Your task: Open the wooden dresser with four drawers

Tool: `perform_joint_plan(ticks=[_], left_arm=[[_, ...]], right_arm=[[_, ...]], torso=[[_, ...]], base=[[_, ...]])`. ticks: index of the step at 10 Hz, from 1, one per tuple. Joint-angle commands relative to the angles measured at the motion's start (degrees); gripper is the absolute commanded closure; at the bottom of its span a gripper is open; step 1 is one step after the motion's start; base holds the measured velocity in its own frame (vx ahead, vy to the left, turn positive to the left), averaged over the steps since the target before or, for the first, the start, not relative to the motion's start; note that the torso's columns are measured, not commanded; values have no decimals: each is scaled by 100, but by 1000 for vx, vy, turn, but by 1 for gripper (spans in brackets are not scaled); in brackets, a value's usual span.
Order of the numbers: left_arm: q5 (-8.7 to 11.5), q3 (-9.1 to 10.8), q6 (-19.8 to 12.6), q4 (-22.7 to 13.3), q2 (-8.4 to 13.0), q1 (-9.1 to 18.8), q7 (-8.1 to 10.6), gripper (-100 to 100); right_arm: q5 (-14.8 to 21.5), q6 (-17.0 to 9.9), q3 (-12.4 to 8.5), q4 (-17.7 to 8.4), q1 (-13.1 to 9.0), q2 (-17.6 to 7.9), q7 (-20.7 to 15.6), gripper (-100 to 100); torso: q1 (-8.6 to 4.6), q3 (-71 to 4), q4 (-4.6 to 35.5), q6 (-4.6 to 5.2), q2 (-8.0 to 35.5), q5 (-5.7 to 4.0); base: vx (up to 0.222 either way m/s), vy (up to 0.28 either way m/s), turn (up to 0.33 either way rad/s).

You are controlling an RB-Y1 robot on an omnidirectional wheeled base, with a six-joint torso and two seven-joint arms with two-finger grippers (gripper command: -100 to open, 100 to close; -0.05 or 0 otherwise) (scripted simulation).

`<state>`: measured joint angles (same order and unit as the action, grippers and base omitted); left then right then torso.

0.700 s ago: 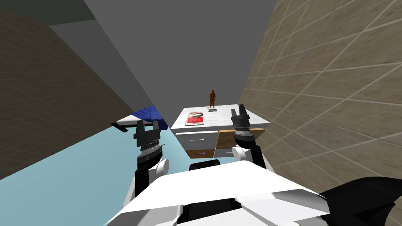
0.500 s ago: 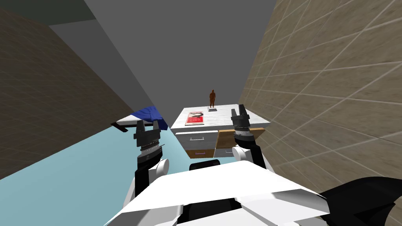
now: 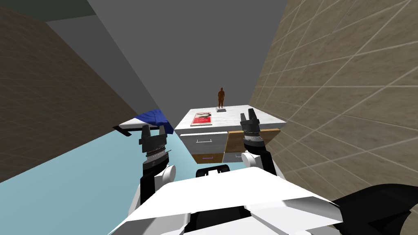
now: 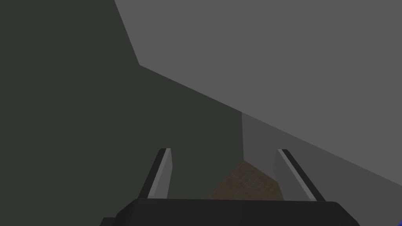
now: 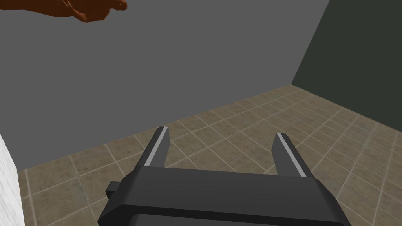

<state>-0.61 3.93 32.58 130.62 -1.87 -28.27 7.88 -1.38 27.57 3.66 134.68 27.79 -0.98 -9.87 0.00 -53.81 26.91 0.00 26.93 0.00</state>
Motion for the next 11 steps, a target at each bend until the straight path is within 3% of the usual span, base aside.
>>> perform_joint_plan(ticks=[1, 2, 3, 5, 11], left_arm=[[0, 0, 0, 0, 0, 0, 0, 0], [0, 0, 0, 0, 0, 0, 0, 0], [0, 0, 0, 0, 0, 0, 0, 0], [0, 0, 0, -2, -1, -1, 0, 0], [0, 0, -1, -3, 0, -1, 0, 0]], right_arm=[[0, 0, 0, 0, 0, 0, 0, 0], [0, 0, 0, 0, 0, 0, 0, 0], [110, 22, -5, -59, -25, -259, -227, -100], [266, 53, -13, -142, -62, -459, -532, -100], [721, 146, -35, -376, -166, -728, -1425, -100]], torso=[[0, -846, 423, 0, 423, 0], [0, -1691, 846, 0, 846, 0], [0, -2538, 1269, 0, 1269, 0], [11, -3048, 1512, 0, 1510, 3], [-1, -3074, 1538, -1, 1538, 0]], base=[[0, 0, 0], [0, 0, 0], [19, 20, -114], [31, 47, -103], [33, 41, -89]])
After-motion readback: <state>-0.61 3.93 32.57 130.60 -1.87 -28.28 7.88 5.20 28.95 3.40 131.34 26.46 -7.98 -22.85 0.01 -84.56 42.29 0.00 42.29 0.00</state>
